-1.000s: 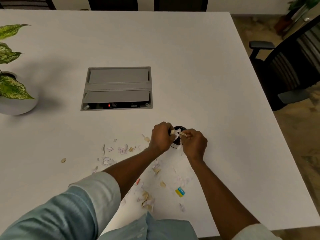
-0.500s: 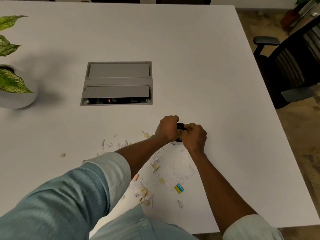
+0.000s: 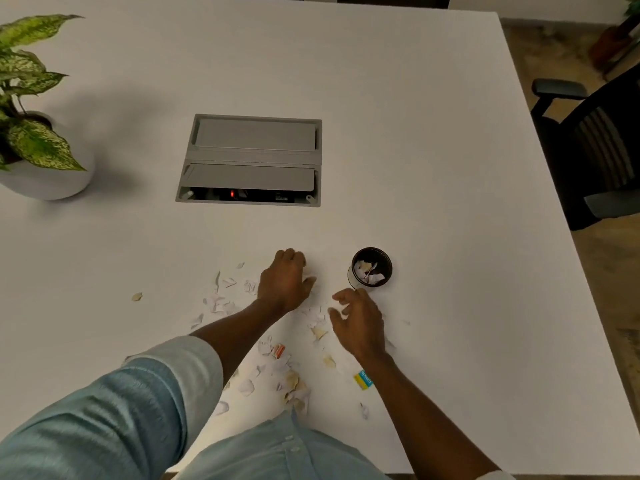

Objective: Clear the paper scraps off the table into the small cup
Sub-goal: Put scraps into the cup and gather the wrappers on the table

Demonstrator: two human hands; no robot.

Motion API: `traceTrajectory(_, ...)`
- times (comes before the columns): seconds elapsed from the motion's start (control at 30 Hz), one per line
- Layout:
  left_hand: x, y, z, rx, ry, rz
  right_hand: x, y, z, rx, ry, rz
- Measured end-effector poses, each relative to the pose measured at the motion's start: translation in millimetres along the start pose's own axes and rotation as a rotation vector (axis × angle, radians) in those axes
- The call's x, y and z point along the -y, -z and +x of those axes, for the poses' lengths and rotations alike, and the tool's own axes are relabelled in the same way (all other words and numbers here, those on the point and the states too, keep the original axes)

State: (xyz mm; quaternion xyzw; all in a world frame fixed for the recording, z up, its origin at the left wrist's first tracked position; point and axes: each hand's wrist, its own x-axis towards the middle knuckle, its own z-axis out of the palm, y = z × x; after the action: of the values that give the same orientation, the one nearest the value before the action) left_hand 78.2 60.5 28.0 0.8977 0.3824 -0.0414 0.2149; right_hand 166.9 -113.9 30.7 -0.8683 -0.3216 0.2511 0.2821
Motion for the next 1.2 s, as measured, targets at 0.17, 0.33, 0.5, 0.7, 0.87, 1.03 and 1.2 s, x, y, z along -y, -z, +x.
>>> traceTrajectory(0.17,32,-18,-19,0.173,-0.008,0.195,-16,-25,-9,0.193,-0.046,-0.26)
traceTrajectory(0.33,30,-31,-22,0.26,-0.175,0.19,-24,-38,-2,0.3,-0.057,-0.302)
traceTrajectory(0.5,24,-39,-14,0.3,-0.268,0.235,-21,-50,7,0.289,0.053,-0.363)
traceTrajectory(0.7,32,-49,-25,0.274,-0.323,0.155,-22,-55,9,0.239,0.182,-0.387)
traceTrajectory(0.87,31,-51,-37,0.232,-0.305,0.144,-26,-56,5,0.194,0.264,-0.378)
traceTrajectory(1.03,25,-44,-43,0.143,-0.288,0.066,-27,-45,4,0.113,0.183,-0.264)
traceTrajectory(1.2,-2,-21,-39,-0.026,-0.228,-0.19,-16,-12,6,-0.089,0.07,-0.03)
